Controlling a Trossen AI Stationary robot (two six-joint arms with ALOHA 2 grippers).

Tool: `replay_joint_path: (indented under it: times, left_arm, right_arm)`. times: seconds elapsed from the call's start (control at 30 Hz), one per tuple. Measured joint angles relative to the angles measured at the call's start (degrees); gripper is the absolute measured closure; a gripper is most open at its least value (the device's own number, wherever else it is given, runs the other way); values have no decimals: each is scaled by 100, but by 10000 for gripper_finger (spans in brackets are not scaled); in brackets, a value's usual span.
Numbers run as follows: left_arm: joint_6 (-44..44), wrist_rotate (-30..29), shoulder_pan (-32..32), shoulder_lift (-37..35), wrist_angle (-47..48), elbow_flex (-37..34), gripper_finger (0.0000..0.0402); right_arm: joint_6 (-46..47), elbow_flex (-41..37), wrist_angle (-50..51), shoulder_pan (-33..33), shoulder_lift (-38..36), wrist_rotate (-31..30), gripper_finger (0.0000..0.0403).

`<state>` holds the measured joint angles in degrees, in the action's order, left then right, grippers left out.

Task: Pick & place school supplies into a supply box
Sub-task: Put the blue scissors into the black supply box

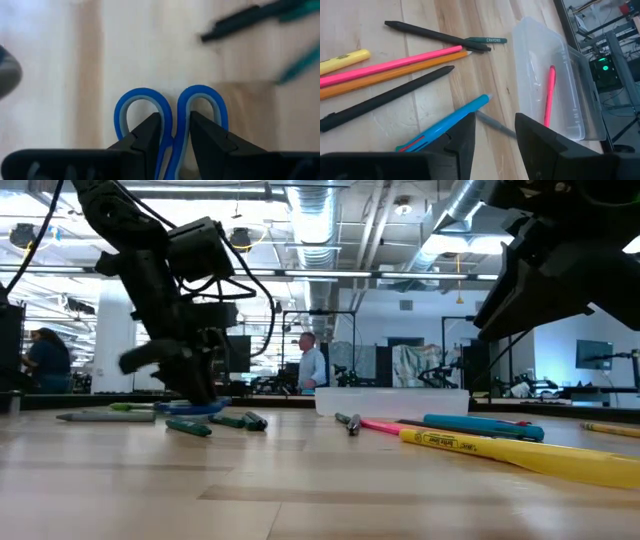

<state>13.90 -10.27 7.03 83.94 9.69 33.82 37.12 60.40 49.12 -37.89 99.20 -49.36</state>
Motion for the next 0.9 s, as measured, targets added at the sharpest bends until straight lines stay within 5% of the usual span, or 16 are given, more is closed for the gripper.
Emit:
replay_joint_path:
  times: [0.13, 0.33, 0.63, 0.9]
  left_arm:
    - [-318, -34, 190, -9, -109, 2, 305]
    - [-660, 738, 564, 19, -101, 10, 305]
    - [-532, 794, 594, 758, -373, 89, 305]
    - [-401, 855, 605, 669, -518, 31, 305]
  right_arm:
    - [0, 0, -2, 0, 0, 20, 271]
    - [3, 0, -7, -2, 0, 209, 271]
    - [42, 2, -9, -2, 0, 294, 272]
    - [42, 2, -10, -2, 0, 299, 272]
